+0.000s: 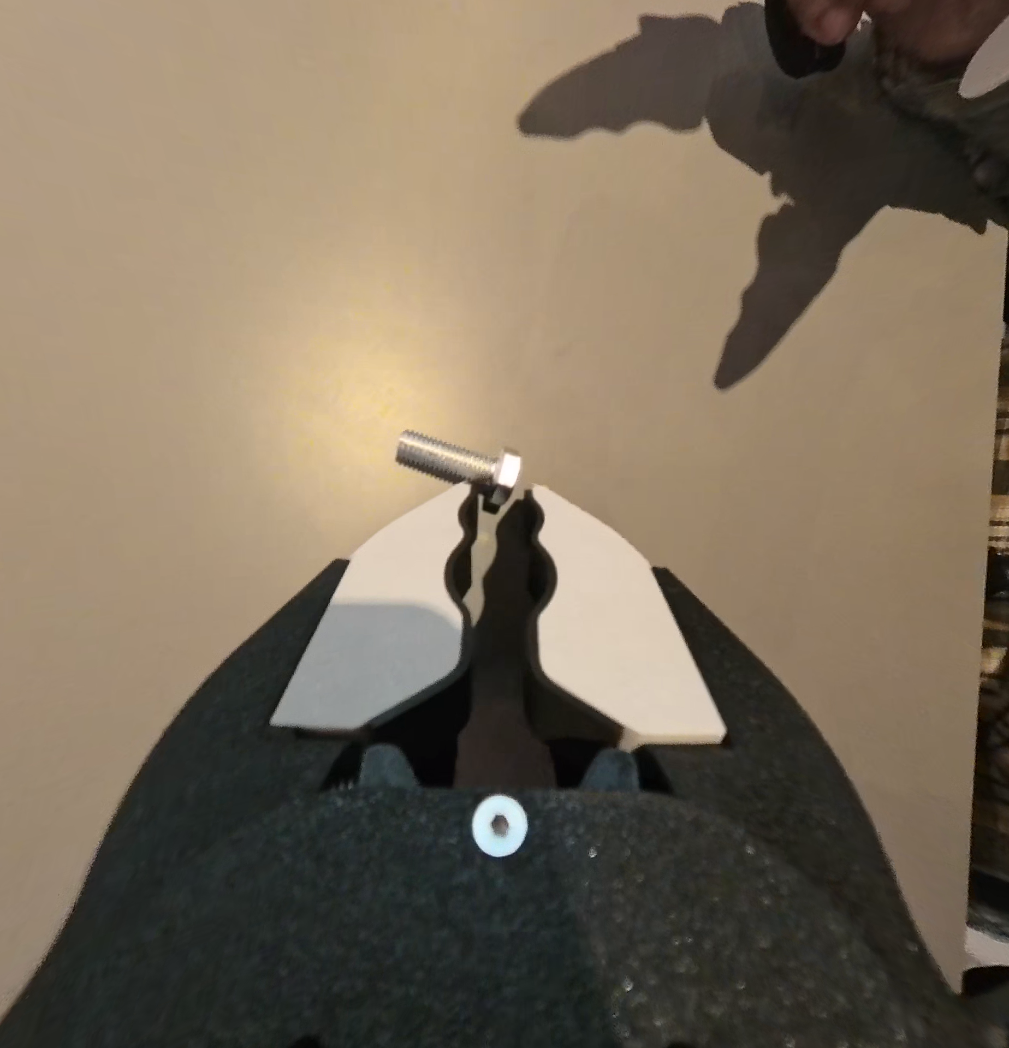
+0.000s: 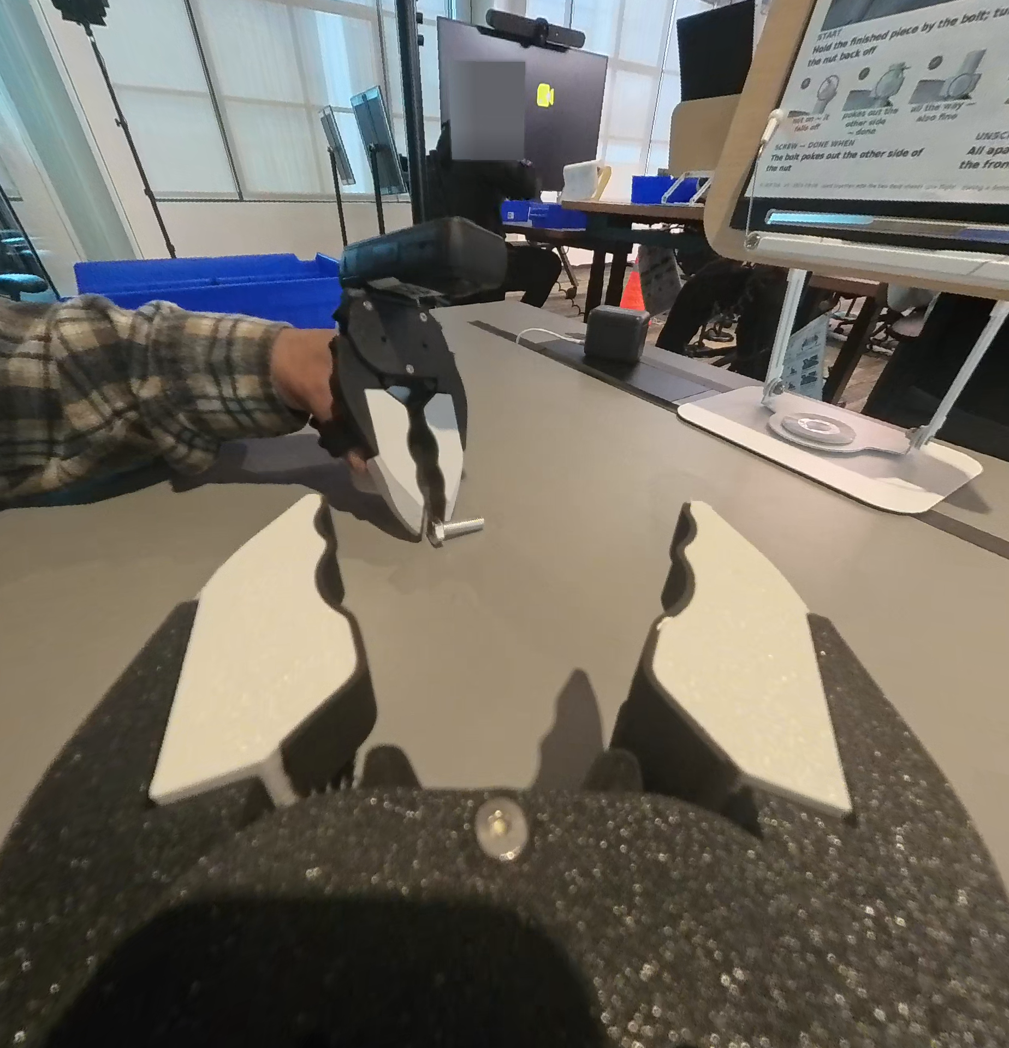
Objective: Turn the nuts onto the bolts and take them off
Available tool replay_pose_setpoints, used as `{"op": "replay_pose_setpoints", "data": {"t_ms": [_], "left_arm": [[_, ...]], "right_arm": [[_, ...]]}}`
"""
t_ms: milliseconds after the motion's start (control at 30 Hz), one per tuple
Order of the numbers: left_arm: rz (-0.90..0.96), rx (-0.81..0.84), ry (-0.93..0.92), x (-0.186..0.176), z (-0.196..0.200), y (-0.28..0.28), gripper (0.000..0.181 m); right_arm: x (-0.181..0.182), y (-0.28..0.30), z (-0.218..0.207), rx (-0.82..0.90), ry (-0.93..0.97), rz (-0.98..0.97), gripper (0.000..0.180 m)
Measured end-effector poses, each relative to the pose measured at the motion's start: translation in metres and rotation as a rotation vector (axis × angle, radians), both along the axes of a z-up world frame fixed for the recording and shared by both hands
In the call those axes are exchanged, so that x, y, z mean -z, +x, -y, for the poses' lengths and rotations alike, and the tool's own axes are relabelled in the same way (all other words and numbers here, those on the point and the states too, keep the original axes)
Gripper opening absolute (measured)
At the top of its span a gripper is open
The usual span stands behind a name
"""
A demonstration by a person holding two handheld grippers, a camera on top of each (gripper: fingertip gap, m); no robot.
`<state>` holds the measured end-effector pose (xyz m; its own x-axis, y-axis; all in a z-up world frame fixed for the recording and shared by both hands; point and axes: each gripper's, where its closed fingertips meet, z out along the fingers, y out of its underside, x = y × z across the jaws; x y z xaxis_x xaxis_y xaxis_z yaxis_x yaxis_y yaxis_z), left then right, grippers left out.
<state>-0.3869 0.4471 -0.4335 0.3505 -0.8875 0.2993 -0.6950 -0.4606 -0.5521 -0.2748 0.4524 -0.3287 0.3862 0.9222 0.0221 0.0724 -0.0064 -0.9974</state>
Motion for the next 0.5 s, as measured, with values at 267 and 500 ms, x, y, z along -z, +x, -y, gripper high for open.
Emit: {"op": "replay_pose_setpoints", "data": {"t_ms": [267,500], "left_arm": [[0.044,-0.101,0.018,-0.018,0.003,-0.012,0.027],[0.116,-0.186,0.232,-0.112,0.041,-0.058,0.033]], "right_arm": [[0.0,-0.002,0.002,-0.009,0.001,0.001,0.111],[0.0,-0.003,0.004,-0.019,-0.007,-0.005,0.111]]}}
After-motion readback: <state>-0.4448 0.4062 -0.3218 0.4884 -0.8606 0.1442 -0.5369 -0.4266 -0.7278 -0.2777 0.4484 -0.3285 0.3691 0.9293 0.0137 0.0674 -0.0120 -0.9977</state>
